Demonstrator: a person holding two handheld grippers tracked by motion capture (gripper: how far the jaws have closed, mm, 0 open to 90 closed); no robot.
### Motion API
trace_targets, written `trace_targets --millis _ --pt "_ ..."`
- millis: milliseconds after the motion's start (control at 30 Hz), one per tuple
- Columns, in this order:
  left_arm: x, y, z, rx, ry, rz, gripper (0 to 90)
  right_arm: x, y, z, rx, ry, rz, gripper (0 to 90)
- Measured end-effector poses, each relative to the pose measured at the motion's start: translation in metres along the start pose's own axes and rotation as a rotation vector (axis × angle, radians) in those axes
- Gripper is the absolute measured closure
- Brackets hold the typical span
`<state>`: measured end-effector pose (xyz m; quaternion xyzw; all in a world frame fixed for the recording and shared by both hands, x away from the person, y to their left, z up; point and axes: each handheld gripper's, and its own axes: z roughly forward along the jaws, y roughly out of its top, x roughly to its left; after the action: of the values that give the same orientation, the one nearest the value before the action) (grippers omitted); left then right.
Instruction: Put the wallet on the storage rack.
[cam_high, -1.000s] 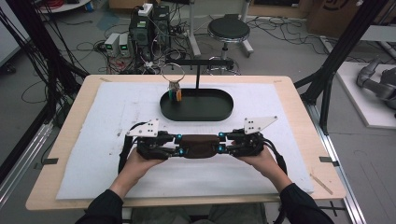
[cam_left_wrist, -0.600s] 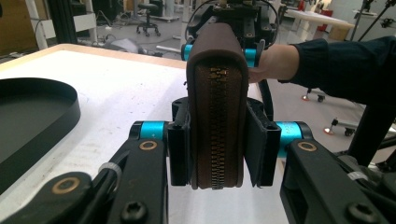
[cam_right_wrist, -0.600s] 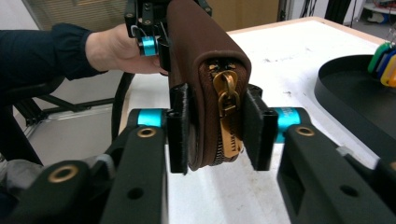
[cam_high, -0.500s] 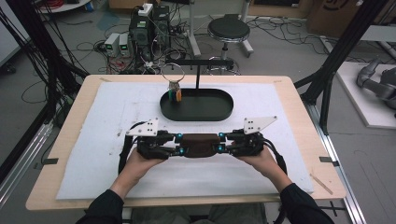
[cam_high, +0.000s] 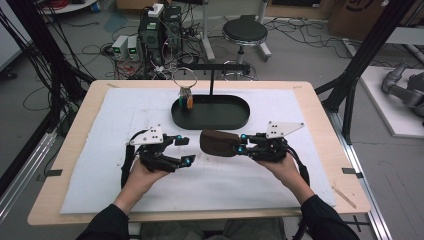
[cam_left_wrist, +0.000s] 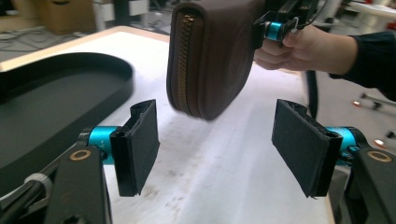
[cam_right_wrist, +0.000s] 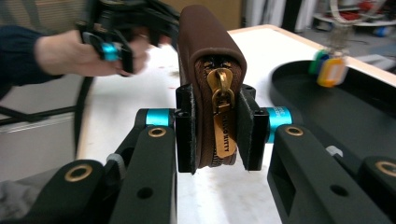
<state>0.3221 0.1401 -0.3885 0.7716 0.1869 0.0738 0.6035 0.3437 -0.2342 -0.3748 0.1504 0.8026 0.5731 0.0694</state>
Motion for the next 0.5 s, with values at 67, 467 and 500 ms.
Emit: trace_targets --millis 67,467,500 --pt "-0.001 -0.001 -0.009 -0.012 0.041 0.0 31.6 -0.002 0.002 -0.002 0.004 -0.033 0.001 72.7" --pt "-0.004 -0.026 -0.043 -0.034 0.198 -0.035 28.7 -0.027 0.015 -0.012 -0.007 -0.199 0.027 72.8" --pt "-0.004 -0.027 -0.044 -0.033 0.207 -0.033 28.6 -0.029 0.017 -0.012 -0.005 -0.215 0.026 72.8"
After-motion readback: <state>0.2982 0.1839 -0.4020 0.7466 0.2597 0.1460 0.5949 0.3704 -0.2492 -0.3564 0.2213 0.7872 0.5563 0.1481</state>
